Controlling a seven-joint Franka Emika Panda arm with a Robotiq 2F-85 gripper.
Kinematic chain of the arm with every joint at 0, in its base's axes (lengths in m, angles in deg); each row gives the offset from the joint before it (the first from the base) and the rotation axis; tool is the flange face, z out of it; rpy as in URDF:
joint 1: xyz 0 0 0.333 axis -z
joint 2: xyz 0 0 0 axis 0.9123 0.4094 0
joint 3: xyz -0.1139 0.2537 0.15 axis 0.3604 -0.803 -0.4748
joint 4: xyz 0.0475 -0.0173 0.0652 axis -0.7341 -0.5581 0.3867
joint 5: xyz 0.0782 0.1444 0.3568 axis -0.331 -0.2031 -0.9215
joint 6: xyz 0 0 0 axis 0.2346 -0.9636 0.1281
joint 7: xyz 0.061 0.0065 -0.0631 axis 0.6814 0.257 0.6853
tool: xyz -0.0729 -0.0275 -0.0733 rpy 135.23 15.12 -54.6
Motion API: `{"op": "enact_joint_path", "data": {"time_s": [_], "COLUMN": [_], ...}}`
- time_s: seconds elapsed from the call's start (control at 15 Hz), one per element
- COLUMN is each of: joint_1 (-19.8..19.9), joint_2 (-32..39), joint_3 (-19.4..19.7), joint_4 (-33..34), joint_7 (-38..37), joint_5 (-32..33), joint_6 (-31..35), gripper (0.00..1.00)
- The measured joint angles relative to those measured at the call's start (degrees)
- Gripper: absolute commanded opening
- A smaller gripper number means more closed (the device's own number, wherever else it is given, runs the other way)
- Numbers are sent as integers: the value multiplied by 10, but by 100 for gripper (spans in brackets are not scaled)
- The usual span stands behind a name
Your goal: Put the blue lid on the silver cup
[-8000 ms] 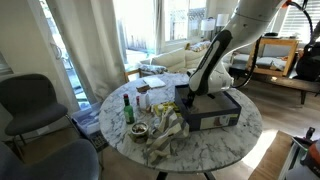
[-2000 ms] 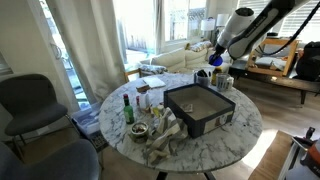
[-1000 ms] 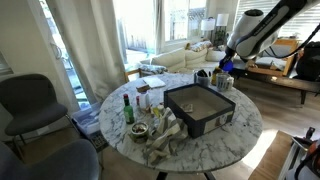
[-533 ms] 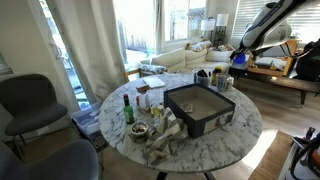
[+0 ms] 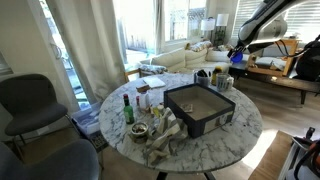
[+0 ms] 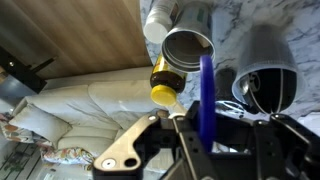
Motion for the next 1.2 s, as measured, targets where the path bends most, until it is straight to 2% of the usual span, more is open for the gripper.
{"op": "enact_joint_path", "data": {"time_s": [0.33, 0.6, 0.93, 1.2], "joint_1": [-23, -23, -23, -14], "joint_2": [25, 57, 62, 91], "joint_3": [2, 8, 7, 5], "joint_4": [69, 95, 99, 146], "joint_7": [34, 33, 35, 68], "joint_5": [-138, -161, -165, -239], "joint_6": [-106, -117, -122, -220], "gripper": [0, 0, 0, 0]}}
